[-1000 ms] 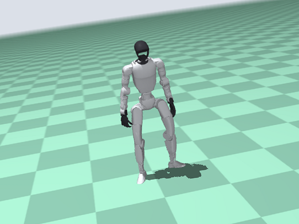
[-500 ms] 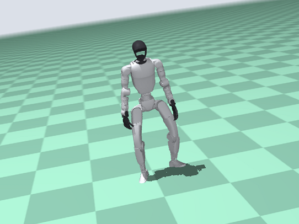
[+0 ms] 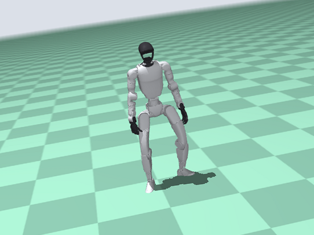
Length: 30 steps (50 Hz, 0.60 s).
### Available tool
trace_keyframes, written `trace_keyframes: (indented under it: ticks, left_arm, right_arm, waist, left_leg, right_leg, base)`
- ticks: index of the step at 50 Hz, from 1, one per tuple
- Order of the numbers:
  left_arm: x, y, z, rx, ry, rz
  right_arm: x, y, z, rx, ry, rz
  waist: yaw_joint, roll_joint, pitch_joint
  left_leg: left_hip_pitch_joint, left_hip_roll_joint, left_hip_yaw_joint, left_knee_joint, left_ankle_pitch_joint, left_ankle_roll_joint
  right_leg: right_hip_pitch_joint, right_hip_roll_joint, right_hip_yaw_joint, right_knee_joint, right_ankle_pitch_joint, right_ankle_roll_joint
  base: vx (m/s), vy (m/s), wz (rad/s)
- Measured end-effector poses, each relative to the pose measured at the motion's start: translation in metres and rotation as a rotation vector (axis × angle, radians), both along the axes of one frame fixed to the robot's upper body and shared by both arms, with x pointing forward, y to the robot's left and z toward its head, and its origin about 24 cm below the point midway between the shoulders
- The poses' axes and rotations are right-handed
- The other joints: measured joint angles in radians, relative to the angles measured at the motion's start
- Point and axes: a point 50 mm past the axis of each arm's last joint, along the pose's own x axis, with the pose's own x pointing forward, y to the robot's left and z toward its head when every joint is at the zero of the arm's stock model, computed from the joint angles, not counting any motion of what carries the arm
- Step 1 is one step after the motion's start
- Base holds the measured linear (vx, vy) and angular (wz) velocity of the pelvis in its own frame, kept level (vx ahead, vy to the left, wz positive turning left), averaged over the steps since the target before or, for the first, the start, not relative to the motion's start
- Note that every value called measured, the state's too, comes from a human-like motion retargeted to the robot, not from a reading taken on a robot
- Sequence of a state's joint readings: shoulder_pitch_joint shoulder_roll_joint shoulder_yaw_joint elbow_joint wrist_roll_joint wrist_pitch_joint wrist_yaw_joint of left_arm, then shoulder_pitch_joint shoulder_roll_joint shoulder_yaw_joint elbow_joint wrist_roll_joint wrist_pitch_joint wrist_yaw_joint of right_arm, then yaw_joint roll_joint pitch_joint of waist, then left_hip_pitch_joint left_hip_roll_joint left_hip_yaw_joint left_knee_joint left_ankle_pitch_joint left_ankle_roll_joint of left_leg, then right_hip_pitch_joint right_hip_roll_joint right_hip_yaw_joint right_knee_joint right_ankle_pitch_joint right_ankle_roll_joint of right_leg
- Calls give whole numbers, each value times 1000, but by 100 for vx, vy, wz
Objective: In place motions
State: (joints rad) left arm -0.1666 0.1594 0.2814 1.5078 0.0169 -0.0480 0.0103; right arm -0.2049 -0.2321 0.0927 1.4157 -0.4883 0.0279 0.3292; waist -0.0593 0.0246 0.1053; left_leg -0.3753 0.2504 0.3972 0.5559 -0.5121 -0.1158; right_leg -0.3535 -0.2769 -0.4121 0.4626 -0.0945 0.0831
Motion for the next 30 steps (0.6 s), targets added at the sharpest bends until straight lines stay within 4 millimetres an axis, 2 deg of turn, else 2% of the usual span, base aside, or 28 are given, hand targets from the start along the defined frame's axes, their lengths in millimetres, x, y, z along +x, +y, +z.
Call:
trace_keyframes:
  ticks: [3, 6, 8, 10, 12, 14, 16, 18, 23, 27, 30]
  left_arm:
    - [-27, -6, -6, -23, 65, -33]
    - [-60, -11, -11, -34, 135, -8]
    - [-85, -17, -13, -58, 193, 63]
    - [-108, -22, -13, -85, 257, 133]
    - [-121, -25, -13, -102, 313, 167]
    - [-123, -26, -12, -96, 350, 169]
    - [-118, -25, -12, -89, 345, 150]
    - [-112, -22, -12, -95, 315, 94]
    - [-103, -18, -13, -65, 273, 2]
    - [-72, -19, -12, -62, 195, 49]
    - [-30, -8, -6, -12, 104, -33]
  right_arm:
    - [-33, -9, -6, -35, 98, 20]
    - [-73, -15, -11, -65, 193, 90]
    - [-101, -22, -11, -100, 272, 129]
    - [-130, -30, -9, -140, 364, 137]
    - [-150, -35, -5, -181, 458, 84]
    - [-161, -35, -2, -202, 520, -41]
    - [-159, -31, -2, -187, 501, -181]
    - [-152, -28, -4, -141, 448, -281]
    - [-133, -12, -11, -33, 386, -331]
    - [-89, 0, -14, 34, 244, -255]
    - [-43, 7, -11, 36, 109, -157]
  waist:
    - [0, 0, -19]
    - [-5, 2, -35]
    - [-21, 4, -69]
    - [-49, 9, -124]
    - [-77, 13, -163]
    - [-61, 12, -144]
    - [-46, 5, -100]
    - [-47, 1, -84]
    - [-80, 12, -135]
    - [-73, 6, -104]
    - [-68, 15, -80]
  left_leg:
    - [120, -32, 71, -228, 108, -6]
    - [242, -86, 76, -419, 191, -7]
    - [297, -126, 69, -513, 221, -1]
    - [309, -147, 47, -538, 205, -13]
    - [258, -142, 17, -506, 205, -7]
    - [261, -134, 23, -495, 208, -4]
    - [297, -133, 37, -496, 203, -2]
    - [318, -130, 46, -497, 199, -5]
    - [296, -130, 40, -486, 190, 0]
    - [244, -106, 37, -394, 153, 3]
    - [122, -47, 19, -217, 83, -3]
  right_leg:
    - [109, 12, -68, -198, 98, 11]
    - [236, 37, -132, -363, 163, 23]
    - [289, 60, -154, -442, 188, 25]
    - [328, 79, -214, -493, 187, 40]
    - [296, 63, -201, -469, 180, 32]
    - [283, 54, -168, -437, 179, 29]
    - [309, 56, -185, -435, 180, 25]
    - [326, 61, -180, -439, 180, 24]
    - [308, 59, -184, -428, 168, 26]
    - [257, 42, -168, -347, 134, 15]
    - [139, 15, -127, -189, 70, 6]
  base:
    - [-1, -3, 24]
    - [15, -3, 21]
    - [32, 0, 28]
    - [32, 2, 62]
    - [13, 2, 60]
    - [-9, 1, -19]
    - [-18, 0, -36]
    - [1, 0, -21]
    - [11, 1, 3]
    - [-15, 0, -2]
    - [-30, 2, -10]
